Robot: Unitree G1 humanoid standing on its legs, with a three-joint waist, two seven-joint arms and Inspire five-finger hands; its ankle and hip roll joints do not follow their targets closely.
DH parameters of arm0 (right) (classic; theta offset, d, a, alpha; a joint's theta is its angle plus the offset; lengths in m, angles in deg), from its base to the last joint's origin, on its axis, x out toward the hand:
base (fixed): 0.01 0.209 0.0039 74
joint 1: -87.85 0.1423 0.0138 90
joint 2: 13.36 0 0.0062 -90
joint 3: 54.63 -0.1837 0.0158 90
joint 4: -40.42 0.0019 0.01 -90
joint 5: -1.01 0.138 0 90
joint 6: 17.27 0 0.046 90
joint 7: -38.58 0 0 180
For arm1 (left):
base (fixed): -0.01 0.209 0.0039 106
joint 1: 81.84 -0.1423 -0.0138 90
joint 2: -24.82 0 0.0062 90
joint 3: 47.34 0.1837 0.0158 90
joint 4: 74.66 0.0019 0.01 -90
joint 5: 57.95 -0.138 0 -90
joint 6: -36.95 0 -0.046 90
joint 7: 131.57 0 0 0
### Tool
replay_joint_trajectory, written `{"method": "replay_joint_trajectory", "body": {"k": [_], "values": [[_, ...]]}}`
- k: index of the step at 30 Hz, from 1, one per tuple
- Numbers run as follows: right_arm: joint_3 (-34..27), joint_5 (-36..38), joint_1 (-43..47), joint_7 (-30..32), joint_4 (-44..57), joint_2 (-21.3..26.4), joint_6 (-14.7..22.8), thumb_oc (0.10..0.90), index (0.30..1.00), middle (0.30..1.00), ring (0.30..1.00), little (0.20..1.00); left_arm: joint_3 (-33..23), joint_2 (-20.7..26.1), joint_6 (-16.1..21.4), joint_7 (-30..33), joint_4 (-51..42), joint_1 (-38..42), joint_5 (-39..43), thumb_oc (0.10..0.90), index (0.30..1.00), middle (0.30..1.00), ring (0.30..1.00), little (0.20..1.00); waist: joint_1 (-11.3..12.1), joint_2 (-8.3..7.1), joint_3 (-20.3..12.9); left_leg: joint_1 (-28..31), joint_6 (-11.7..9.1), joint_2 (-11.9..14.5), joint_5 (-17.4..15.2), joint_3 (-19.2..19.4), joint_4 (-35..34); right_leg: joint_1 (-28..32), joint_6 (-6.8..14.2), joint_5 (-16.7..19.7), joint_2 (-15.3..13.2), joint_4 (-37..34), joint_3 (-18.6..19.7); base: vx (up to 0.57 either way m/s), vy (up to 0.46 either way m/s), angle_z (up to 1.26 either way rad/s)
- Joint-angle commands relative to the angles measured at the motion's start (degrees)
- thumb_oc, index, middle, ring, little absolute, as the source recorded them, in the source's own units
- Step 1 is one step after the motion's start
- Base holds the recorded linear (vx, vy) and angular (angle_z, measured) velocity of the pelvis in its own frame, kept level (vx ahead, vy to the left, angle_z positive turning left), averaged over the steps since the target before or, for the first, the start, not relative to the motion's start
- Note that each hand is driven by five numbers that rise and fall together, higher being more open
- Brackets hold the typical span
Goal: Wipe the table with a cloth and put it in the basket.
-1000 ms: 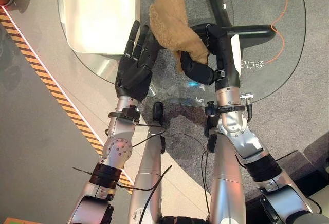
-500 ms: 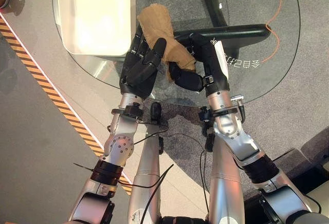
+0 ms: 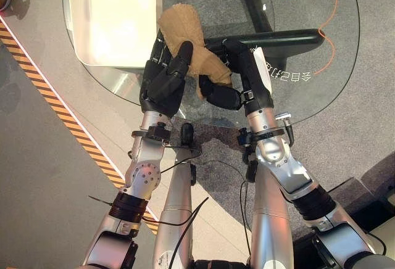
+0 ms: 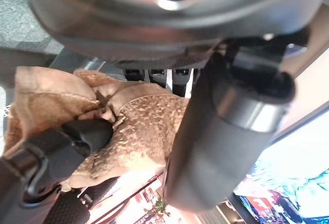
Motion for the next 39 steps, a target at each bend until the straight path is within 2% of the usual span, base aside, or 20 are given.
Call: {"method": "replay_joint_trajectory", "body": {"k": [1, 17, 18, 19, 20, 21, 31, 39], "values": [[1.33, -0.69, 8.04, -1.17, 14.88, -3.03, 5.81, 0.100, 0.300, 0.300, 0.300, 0.200, -1.94, 0.11, 6.01, -2.74, -9.43, 4.71, -2.79, 0.100, 0.300, 0.300, 0.300, 0.200, 0.35, -0.41, -1.57, 2.65, 7.69, -6.00, -3.22, 5.83, 0.71, 3.83, -0.67, 3.89, 5.92, -7.56, -2.01, 0.00, 0.000, 0.00], [1.79, -0.54, 8.50, -2.26, 14.78, -3.32, 5.11, 0.100, 0.300, 0.300, 0.300, 0.200, -2.01, -0.57, 6.86, -2.95, -9.63, 4.98, -3.74, 0.100, 0.300, 0.300, 0.300, 0.200, 0.47, -0.53, -1.57, 2.67, 7.66, -6.25, -3.22, 5.79, 0.69, 3.90, -0.58, 3.88, 6.02, -7.70, -2.05, 0.00, 0.000, 0.00], [1.82, -0.55, 8.51, -2.25, 14.75, -3.35, 5.09, 0.163, 0.354, 0.354, 0.354, 0.263, -2.04, -0.52, 6.82, -2.74, -9.76, 5.09, -3.79, 0.100, 0.300, 0.300, 0.300, 0.200, 0.49, -0.52, -1.57, 2.65, 7.67, -6.23, -3.22, 5.77, 0.71, 3.83, -0.57, 3.88, 5.99, -7.60, -2.07, 0.00, 0.000, 0.00], [1.83, -0.48, 8.58, -2.28, 14.67, -3.41, 5.04, 0.306, 0.476, 0.476, 0.476, 0.406, -2.03, -0.57, 6.89, -2.71, -9.75, 5.16, -3.86, 0.100, 0.300, 0.300, 0.300, 0.200, 0.49, -0.54, -1.57, 2.67, 7.68, -6.23, -3.22, 5.77, 0.69, 3.84, -0.59, 3.88, 5.99, -7.62, -2.09, 0.00, 0.000, 0.00], [1.83, -0.32, 8.61, -2.29, 14.64, -3.45, 4.93, 0.512, 0.653, 0.653, 0.653, 0.612, -2.05, -0.59, 7.03, -2.75, -9.79, 5.14, -3.81, 0.100, 0.300, 0.300, 0.300, 0.200, 0.51, -0.53, -1.57, 2.68, 7.69, -6.22, -3.24, 5.78, 0.72, 3.83, -0.59, 3.88, 5.96, -7.59, -2.11, 0.00, 0.000, 0.00], [1.86, -0.24, 8.60, -2.34, 14.68, -3.59, 4.80, 0.800, 0.900, 0.900, 0.900, 0.900, -2.15, -0.65, 7.22, -2.73, -9.80, 5.15, -3.85, 0.100, 0.300, 0.300, 0.300, 0.200, 0.52, -0.52, -1.57, 2.64, 7.68, -6.21, -3.26, 5.78, 0.74, 3.80, -0.59, 3.86, 5.96, -7.57, -2.09, 0.00, 0.000, 0.00], [1.93, -0.31, 8.48, -2.21, 14.81, -4.17, 4.76, 0.800, 0.900, 0.900, 0.900, 0.900, -2.26, -1.30, 8.37, -2.50, -10.08, 5.13, -4.70, 0.100, 0.300, 0.300, 0.300, 0.200, 0.55, -0.49, -1.57, 2.17, 7.73, -6.35, -3.25, 5.63, 0.90, 3.26, -0.59, 3.86, 6.08, -7.32, -2.01, 0.00, 0.000, 0.00], [1.80, -0.34, 8.31, -2.02, 14.56, -4.28, 4.98, 0.800, 0.900, 0.900, 0.900, 0.900, -3.47, -1.42, 14.18, 2.71, -9.61, 5.25, -7.83, 0.100, 0.300, 0.300, 0.300, 0.200, 0.62, -0.60, -1.57, 2.19, 7.66, -6.32, -3.22, 5.59, 0.80, 3.30, -0.62, 3.79, 6.11, -7.44, -1.98, 0.00, 0.000, 0.00]]}}
